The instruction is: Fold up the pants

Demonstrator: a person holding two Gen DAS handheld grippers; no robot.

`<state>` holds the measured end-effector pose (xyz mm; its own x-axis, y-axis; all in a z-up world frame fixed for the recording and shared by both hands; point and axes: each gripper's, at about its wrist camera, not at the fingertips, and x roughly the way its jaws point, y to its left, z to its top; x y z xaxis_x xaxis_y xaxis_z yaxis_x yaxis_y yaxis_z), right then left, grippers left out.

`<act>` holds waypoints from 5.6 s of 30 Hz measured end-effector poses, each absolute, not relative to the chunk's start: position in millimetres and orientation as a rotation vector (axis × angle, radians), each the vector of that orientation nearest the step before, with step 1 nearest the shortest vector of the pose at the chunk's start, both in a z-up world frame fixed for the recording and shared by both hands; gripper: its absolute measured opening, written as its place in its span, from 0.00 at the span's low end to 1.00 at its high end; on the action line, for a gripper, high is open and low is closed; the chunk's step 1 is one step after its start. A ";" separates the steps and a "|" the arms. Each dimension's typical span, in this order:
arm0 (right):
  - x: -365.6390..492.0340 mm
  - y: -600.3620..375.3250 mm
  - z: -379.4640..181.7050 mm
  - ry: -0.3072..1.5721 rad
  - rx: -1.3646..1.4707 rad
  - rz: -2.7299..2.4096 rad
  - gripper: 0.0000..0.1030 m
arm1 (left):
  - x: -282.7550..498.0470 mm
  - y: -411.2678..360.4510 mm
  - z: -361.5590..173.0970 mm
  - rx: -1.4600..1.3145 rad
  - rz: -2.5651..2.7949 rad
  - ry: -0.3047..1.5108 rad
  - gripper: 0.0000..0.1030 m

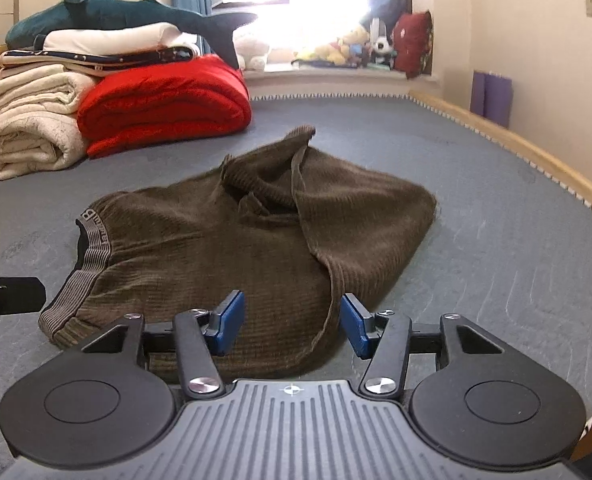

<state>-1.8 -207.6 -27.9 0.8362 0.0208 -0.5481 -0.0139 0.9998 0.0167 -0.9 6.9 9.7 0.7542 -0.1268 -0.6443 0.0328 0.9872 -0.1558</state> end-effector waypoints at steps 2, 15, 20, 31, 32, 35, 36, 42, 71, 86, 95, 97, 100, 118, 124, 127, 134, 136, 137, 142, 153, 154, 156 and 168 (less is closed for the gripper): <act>-1.4 -207.0 -27.7 0.581 0.010 0.024 0.54 | -1.4 9.3 16.8 -0.131 -0.096 0.693 1.00; 6.0 -179.1 -26.8 0.597 -0.019 0.186 0.28 | 85.2 96.8 58.8 -0.021 -0.197 0.668 0.13; 14.9 -142.5 -37.8 0.621 -0.120 0.309 0.28 | 142.6 157.8 -13.2 -0.204 -0.082 0.927 0.14; 42.0 -49.9 -86.0 0.687 -0.341 0.567 0.42 | 202.4 207.9 -80.8 -0.629 -0.090 1.094 0.60; 43.6 -44.5 -92.7 0.703 -0.368 0.588 0.45 | 206.6 208.7 -88.8 -0.630 -0.086 1.107 0.60; 45.9 -29.6 -116.0 0.736 -0.483 0.630 0.47 | 220.5 205.1 -110.9 -0.648 -0.068 1.157 0.60; 45.1 -25.3 -122.8 0.738 -0.528 0.634 0.47 | 224.8 202.5 -117.4 -0.646 -0.066 1.169 0.60; 49.2 -22.4 -127.0 0.721 -0.528 0.648 0.40 | 236.7 176.5 -129.6 -0.532 -0.104 1.153 0.65; -128.8 122.7 -50.2 0.522 -0.682 0.928 0.09 | 51.8 309.8 -3.8 -0.216 0.313 1.022 0.22; 91.3 -129.4 18.4 0.607 -0.270 0.470 0.39 | 65.7 173.5 28.5 -0.128 0.069 0.856 0.39; 180.5 -119.2 -56.6 0.750 -0.148 0.340 0.53 | 114.0 149.3 -2.4 -0.133 0.053 0.940 0.42; 198.1 -105.9 -74.3 0.811 -0.183 0.357 0.55 | 120.2 145.6 -5.1 -0.115 0.063 0.947 0.44; 214.9 -87.7 -99.6 0.900 -0.239 0.386 0.56 | 125.0 145.9 -7.7 -0.134 0.064 0.964 0.45; 140.2 -182.9 -84.7 0.977 -0.367 0.356 0.00 | 113.3 134.5 -1.5 -0.110 0.019 0.967 0.48; 119.1 -217.1 -63.0 0.928 -0.269 0.310 0.05 | 98.9 118.6 1.8 -0.074 -0.014 0.953 0.53; 128.2 -201.9 -52.6 0.885 -0.199 0.328 0.23 | 101.8 115.2 -1.2 -0.055 0.001 0.958 0.53; 177.2 -135.7 -59.2 0.851 -0.124 0.373 0.37 | 109.3 126.4 -5.6 -0.074 0.041 0.965 0.53; 195.5 -114.1 -71.4 0.870 -0.138 0.370 0.39 | 111.1 132.7 -5.8 -0.079 0.052 0.969 0.54; 202.5 -104.8 -77.5 0.879 -0.149 0.367 0.40 | 112.2 135.5 -5.6 -0.083 0.057 0.969 0.54; 230.5 -71.1 -110.4 0.954 -0.240 0.324 0.41 | 118.3 154.7 -3.7 -0.114 0.087 0.972 0.56; 207.9 -102.5 -100.5 0.909 -0.290 0.386 0.08 | 115.7 166.1 0.5 -0.099 0.101 0.973 0.57; 201.7 -114.0 -93.4 0.899 -0.290 0.385 0.08 | 114.1 165.5 -0.1 -0.095 0.101 0.973 0.57; 184.6 -143.4 -79.9 0.885 -0.283 0.381 0.07 | 109.3 164.2 -1.0 -0.082 0.101 0.977 0.57; 46.7 -329.1 -85.8 1.131 -0.176 0.519 0.06 | 60.9 163.7 -63.2 0.089 -0.060 1.243 0.60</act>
<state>46.7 -329.1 -85.8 0.3223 0.3059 -0.8958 -0.4803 0.8683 0.1237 60.9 163.7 -63.2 0.3211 0.0032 -0.9470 0.0938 0.9950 0.0352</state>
